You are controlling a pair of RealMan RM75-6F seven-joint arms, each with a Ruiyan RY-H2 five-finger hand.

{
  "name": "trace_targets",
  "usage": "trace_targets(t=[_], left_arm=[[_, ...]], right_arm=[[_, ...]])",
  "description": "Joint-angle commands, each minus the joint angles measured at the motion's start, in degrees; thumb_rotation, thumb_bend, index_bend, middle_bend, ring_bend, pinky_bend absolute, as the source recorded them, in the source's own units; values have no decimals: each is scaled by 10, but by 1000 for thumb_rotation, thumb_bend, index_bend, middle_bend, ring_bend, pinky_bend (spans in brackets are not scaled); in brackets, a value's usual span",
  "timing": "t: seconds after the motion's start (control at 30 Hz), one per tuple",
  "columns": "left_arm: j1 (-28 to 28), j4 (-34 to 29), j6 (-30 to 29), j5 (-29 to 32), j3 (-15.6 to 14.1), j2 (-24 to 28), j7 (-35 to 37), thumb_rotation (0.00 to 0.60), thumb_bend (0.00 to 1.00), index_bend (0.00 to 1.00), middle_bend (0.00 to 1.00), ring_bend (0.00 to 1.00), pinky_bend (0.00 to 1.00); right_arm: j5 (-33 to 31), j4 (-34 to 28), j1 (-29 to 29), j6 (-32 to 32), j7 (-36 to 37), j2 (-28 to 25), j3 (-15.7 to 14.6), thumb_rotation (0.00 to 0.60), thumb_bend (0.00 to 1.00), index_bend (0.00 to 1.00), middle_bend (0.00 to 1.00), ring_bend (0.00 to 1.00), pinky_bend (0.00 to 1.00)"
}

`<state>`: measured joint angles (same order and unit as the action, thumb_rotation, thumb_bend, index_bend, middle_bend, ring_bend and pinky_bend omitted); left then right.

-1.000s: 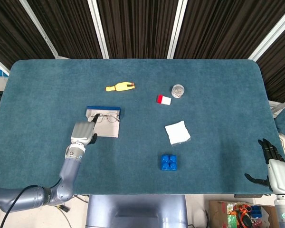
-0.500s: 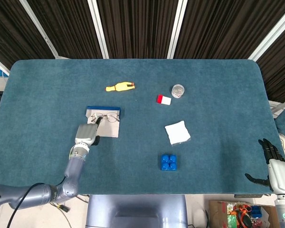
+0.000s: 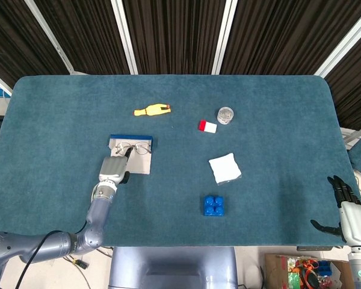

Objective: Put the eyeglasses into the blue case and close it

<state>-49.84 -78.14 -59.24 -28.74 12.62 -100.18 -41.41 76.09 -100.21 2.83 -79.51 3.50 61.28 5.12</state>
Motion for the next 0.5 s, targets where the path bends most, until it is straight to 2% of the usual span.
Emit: trace_targets(t=[0.03,0.5], left_arm=[[-1,2,-1,-2,1,-2,0,600,478,36,811,699,798],[-10,37,-3,5,9,-17,-11,600,478,36,811,699,798]], right_arm=[[0,0,0,0,0,0,0,600,73,25,0,56,190],[-5,-3,0,3,0,-1,1,600,75,26,0,55,190]])
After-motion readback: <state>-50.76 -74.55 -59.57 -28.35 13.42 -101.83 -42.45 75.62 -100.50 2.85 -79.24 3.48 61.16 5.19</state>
